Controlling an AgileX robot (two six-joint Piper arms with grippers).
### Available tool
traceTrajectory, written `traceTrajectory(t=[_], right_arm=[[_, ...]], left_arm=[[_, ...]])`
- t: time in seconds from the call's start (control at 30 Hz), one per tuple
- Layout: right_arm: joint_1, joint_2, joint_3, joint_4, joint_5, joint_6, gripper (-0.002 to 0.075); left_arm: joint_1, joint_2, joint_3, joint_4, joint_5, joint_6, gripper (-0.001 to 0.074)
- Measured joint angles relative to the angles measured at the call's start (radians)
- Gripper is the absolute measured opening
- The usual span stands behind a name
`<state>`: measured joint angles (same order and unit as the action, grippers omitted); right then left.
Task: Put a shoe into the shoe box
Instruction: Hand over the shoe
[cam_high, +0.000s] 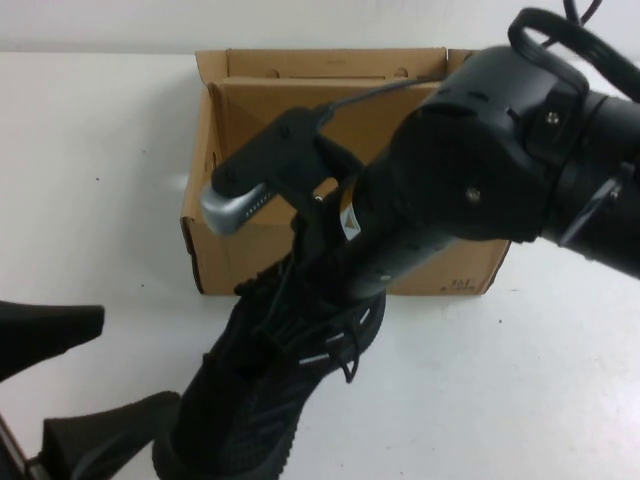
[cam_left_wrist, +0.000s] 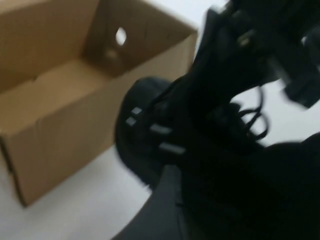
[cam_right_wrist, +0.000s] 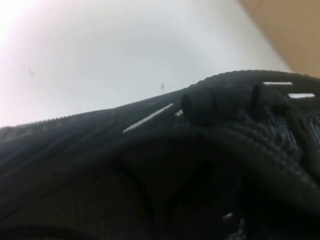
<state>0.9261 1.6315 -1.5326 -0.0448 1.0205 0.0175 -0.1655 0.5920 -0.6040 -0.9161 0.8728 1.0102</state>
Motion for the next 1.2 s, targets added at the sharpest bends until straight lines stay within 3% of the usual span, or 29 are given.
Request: traceTrajectory(t=[0.27,0.8,0.87,0.97,1.03,1.1,1.2], right_arm=[[0.000,0.058,-0.107,0.005,0.004,0.051,0.0020],[0.000,0.089,-0.277,0.127,0.067,0.078,0.0020],[0.000,0.089,-0.280,0.136,0.075,0.075,0.0020],[-0.002,0.091,-0.280,0.133,0.088,0.062,0.0020],[-0.003,0.091,-0.280,0.133,0.092,0.060,0.0020],[-0.004,0.091,-0.280,0.133,0.092,0.058,0.0020],[-0.004,0.091,-0.280,0.133,0.092,0.050,0.0020]], left_arm=[[0.000,0.000,0.000,-0.125,-0.015,0.137,0.0666],[0.000,0.075,0.000,-0.129,-0.061,0.107,0.0655],[0.000,0.093,0.000,-0.129,-0.084,0.061,0.0573],[0.000,0.103,0.000,-0.129,-0.093,0.029,0.0281],[0.000,0.105,0.000,-0.129,-0.100,0.029,0.0139],[0.000,0.105,0.000,-0.128,-0.103,0.029,0.0086],[0.000,0.108,0.000,-0.128,-0.103,0.029,0.0084]])
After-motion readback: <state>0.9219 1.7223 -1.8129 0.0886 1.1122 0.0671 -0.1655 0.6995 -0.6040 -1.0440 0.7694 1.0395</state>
